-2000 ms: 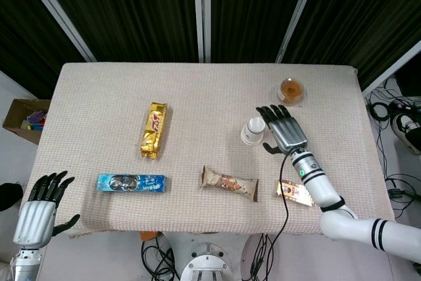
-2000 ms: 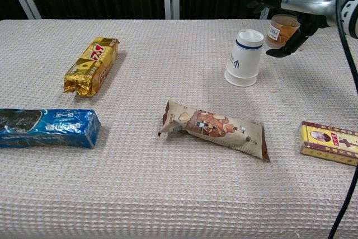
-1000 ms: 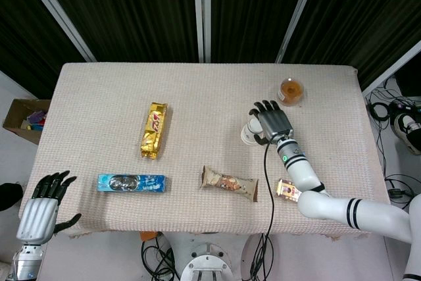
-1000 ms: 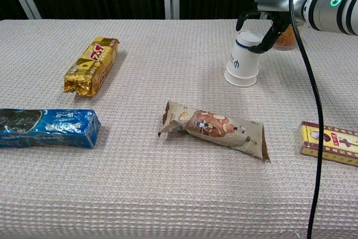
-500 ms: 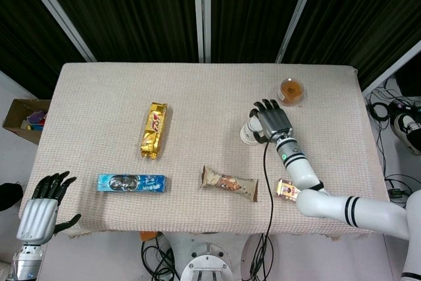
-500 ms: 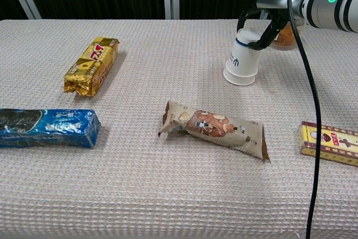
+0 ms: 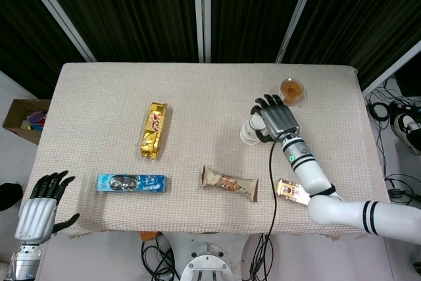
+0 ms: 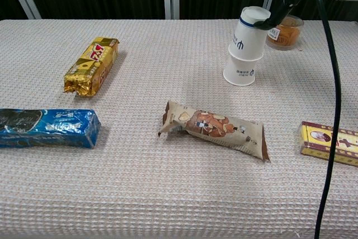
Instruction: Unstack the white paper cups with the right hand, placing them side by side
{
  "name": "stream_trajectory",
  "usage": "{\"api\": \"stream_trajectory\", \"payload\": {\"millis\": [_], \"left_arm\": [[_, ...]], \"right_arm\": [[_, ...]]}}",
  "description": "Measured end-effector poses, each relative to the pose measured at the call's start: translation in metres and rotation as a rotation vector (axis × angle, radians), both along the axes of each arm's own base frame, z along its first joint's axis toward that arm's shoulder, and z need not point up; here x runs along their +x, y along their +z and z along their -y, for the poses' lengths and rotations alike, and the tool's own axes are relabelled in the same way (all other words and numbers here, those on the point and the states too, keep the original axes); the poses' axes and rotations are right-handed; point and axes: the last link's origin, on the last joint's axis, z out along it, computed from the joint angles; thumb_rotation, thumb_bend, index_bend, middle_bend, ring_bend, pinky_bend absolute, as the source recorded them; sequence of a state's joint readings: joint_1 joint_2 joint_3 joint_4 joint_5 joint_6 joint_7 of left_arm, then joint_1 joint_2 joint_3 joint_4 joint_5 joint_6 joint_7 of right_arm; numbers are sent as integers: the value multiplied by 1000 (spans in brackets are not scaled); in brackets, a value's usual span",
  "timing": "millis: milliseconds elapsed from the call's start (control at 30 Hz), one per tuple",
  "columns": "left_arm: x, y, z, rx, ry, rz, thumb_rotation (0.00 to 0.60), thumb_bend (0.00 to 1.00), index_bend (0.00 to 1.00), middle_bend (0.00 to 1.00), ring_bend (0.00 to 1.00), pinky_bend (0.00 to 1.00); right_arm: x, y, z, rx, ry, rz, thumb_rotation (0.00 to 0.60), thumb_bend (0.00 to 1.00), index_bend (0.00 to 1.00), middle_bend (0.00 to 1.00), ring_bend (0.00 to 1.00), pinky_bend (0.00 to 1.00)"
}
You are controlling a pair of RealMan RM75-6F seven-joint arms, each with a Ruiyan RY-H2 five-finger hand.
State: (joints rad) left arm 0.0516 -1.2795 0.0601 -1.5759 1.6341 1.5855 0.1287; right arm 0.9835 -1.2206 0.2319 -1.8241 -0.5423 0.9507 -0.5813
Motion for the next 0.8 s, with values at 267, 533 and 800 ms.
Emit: {"api": "stream_trajectory", "payload": {"millis": [267,533,800], "left_arm": [[-1,-5,-2,-12,1,5,600,126,191,101,85,121],[-3,-6,-2,-13,4,5,600,126,191,101,85,120],[-11,-6,2,-12,36,9,600,126,191,101,85,121]], "right_arm": [[30,48,-20,-44,85,28,600,357,346,151,0,26],[42,17,-2,-16,102,42,600,357,346,153,0,25],[47,-41,20,25,110,69,600,357,346,153,0,25]]}}
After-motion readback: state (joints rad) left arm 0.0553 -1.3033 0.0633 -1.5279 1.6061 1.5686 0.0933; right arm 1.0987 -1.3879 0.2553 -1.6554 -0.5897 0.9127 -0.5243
